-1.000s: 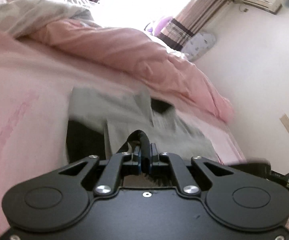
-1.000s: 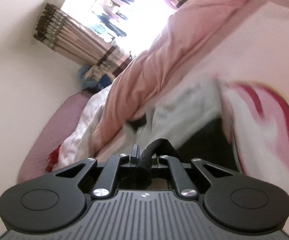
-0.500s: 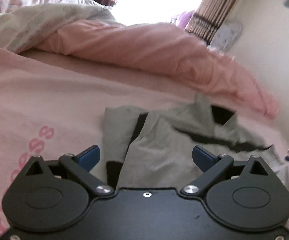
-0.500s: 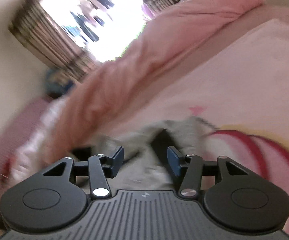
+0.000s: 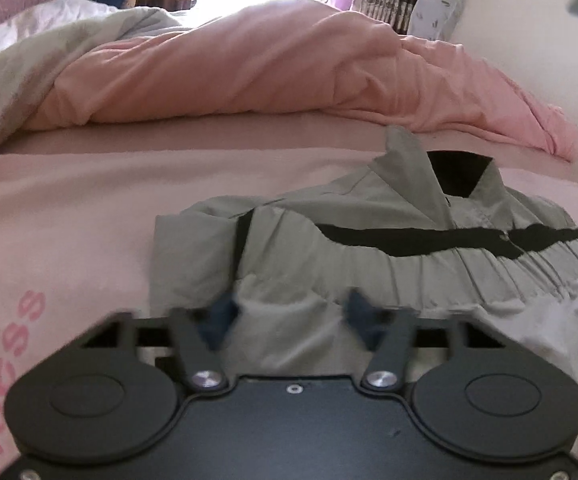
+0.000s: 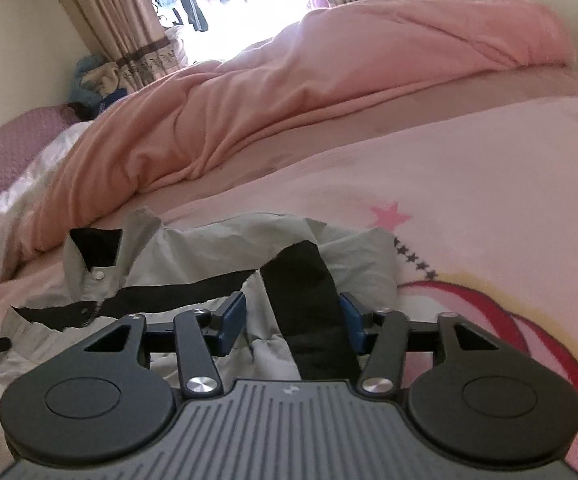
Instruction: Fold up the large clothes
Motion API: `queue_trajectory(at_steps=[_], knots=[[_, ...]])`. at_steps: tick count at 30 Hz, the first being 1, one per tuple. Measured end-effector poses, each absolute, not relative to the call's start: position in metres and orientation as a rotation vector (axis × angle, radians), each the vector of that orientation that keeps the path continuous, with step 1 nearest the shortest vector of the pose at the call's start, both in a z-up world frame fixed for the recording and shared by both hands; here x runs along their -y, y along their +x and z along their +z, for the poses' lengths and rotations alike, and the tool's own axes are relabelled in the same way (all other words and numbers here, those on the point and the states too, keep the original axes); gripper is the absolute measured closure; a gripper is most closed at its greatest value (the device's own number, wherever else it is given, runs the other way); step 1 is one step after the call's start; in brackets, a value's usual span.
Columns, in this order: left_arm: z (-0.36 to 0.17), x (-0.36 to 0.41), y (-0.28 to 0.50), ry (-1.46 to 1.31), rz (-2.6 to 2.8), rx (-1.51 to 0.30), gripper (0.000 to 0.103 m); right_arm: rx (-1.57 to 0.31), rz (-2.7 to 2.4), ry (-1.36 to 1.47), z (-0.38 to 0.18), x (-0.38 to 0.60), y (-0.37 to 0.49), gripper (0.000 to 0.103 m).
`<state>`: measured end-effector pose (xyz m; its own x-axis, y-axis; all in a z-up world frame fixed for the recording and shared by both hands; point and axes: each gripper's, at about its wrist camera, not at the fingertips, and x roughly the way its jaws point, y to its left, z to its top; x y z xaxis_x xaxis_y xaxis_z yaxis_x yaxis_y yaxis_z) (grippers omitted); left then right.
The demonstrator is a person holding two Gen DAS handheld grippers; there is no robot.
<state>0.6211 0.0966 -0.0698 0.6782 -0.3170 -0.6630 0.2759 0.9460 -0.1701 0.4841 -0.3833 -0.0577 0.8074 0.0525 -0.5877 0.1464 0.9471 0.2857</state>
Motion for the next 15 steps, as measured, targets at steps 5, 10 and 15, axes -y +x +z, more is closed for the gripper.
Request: queue_trajectory(at_steps=[5, 10, 15], knots=[[-0.048, -0.095, 0.597, -0.072, -0.349, -0.639, 0.094, -0.473, -0.083, 0.238, -0.035, 0.361, 0.465, 0.085], [-0.036, -0.107, 0.597, -0.119, -0.303, -0.614, 0.093, -0.520, -0.121, 0.271, -0.031, 0.364, 0.491, 0.101], [-0.076, -0.109, 0.624, -0.119, -0.258, -0.734, 0.075, -0.614, -0.141, 0.289, -0.067, 0.370, 0.515, 0.101]])
